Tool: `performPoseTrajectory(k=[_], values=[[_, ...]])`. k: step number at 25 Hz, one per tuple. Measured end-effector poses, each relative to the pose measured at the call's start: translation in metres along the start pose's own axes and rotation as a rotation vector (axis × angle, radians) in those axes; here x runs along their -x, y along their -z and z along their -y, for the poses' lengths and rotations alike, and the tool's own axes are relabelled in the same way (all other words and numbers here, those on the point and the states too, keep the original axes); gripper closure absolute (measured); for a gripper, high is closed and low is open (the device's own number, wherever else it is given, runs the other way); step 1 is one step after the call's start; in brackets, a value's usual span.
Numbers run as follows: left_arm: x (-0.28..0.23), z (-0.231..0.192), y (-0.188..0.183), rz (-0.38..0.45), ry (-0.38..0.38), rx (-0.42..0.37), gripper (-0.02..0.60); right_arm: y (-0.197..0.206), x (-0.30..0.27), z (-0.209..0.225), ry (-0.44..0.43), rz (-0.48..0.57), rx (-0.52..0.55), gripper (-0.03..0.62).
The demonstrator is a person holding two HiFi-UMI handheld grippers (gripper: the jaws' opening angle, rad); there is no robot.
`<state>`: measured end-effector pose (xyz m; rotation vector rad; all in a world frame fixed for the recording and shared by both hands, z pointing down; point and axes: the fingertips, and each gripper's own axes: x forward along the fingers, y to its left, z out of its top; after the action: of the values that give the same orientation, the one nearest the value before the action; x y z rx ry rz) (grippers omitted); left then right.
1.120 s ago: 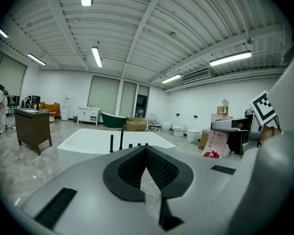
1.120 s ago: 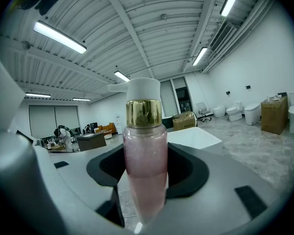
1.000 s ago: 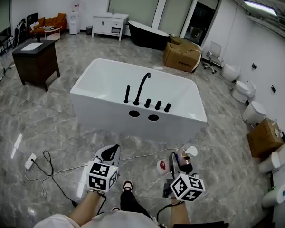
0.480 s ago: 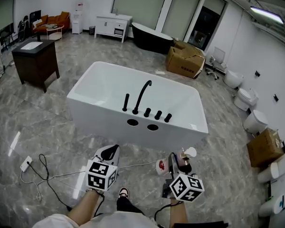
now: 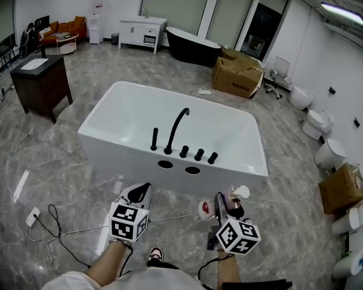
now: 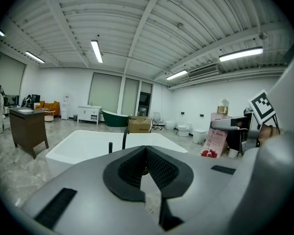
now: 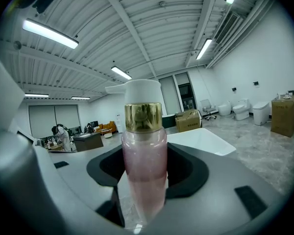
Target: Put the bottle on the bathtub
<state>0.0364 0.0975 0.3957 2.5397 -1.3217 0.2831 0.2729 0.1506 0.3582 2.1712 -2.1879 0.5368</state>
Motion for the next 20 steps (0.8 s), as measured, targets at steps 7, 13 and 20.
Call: performPoseTrajectory(k=[7,13,20], values=[[-0.046,-0.002,-0.014,-0.009,0.009,-0.02,0.566,-0.011,-0.039,0.027,0.012,-0.006,-0.014,0.355],[-0.074,-0.007,-0.022,-0.013,-0.001,-0.022,0.566,-0.02,-0.066,0.041,0.006,-0.011,-0.017,0.356],[-0.09,-0.014,-0.018,-0.032,-0.015,-0.01,0.565,-0.022,-0.087,0.048,0.0,-0.025,-0.018,0.356]])
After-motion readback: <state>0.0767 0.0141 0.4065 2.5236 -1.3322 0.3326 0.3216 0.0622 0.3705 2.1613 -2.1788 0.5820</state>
